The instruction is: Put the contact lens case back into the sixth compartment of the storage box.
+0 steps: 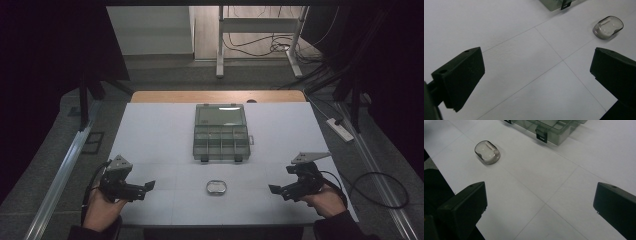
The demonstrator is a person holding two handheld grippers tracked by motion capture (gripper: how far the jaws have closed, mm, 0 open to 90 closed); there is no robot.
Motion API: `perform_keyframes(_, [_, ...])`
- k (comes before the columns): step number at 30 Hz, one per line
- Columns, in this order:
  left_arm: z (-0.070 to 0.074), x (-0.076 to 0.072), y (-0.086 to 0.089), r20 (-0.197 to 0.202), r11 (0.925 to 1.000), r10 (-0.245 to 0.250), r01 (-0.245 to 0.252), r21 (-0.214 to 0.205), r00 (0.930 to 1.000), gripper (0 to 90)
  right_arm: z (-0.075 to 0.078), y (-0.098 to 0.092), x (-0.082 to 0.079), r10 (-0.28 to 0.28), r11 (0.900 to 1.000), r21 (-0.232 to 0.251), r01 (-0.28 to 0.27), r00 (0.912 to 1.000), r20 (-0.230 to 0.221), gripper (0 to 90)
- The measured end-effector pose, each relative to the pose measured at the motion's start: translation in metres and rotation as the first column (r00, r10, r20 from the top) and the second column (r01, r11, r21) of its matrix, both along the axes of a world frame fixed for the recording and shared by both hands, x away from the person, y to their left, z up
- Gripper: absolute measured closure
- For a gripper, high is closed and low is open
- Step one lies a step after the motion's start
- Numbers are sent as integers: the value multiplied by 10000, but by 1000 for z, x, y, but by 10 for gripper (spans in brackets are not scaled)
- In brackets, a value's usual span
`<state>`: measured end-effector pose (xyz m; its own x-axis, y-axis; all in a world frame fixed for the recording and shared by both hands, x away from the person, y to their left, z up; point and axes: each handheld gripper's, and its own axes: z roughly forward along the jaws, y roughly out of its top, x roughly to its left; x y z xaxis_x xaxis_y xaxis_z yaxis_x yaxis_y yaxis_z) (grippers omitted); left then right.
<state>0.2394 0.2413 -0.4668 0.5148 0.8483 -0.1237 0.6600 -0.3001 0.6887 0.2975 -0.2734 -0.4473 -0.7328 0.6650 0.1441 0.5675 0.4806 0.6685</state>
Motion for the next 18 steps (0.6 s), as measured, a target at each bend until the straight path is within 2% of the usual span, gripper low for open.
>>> perform_keyframes(5, [0, 0, 1, -12, 10000, -2, 2, -26, 10000, 0, 0, 10, 4, 298, 9995, -93, -298, 9995, 83, 0])
perform_keyframes(11, [0, 0, 1, 2, 10000, 6, -6, -49, 10000, 0, 0, 28, 8, 784, 9961, -418, -777, 9968, 147, 0])
perform_keyframes(18, [0, 0, 1, -1, 10000, -6, 6, -57, 10000, 0, -4, 43, 14, 1045, 9931, -541, -1044, 9945, -13, 0])
